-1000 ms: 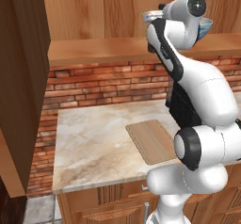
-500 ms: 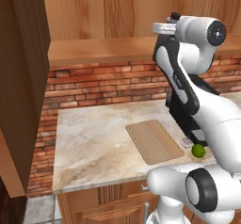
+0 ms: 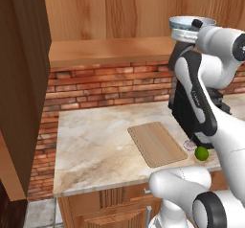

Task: Open the cabinet. Place the bowl and condiment on the counter. Then place the lime and garlic on the cutting board.

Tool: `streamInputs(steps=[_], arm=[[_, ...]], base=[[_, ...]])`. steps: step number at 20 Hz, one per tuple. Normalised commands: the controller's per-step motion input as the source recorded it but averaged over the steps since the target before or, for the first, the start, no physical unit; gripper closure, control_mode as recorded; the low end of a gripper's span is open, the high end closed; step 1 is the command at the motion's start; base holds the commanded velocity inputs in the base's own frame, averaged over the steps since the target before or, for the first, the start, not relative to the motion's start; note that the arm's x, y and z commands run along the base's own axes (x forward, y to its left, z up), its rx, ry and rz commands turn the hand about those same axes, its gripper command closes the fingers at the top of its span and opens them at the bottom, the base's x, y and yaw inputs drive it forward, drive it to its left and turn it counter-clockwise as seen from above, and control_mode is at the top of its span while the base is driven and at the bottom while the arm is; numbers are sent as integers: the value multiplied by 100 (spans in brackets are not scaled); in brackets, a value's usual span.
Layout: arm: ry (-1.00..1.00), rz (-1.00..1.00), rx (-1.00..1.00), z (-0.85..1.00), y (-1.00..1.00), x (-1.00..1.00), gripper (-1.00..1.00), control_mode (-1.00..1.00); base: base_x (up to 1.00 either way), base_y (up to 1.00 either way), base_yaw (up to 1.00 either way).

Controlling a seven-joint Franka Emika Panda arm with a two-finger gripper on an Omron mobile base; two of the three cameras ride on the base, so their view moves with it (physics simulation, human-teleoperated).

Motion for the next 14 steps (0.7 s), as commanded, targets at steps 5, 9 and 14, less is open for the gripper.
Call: streamInputs(steps=[5, 9, 14], arm=[[4, -3, 7, 0, -56, -31, 100, -100], [4, -1, 8, -1, -32, -36, 100, -100], [0, 2, 7, -7, 19, -25, 100, -100]], base=[[0, 0, 0], [0, 0, 0], [0, 0, 0]])
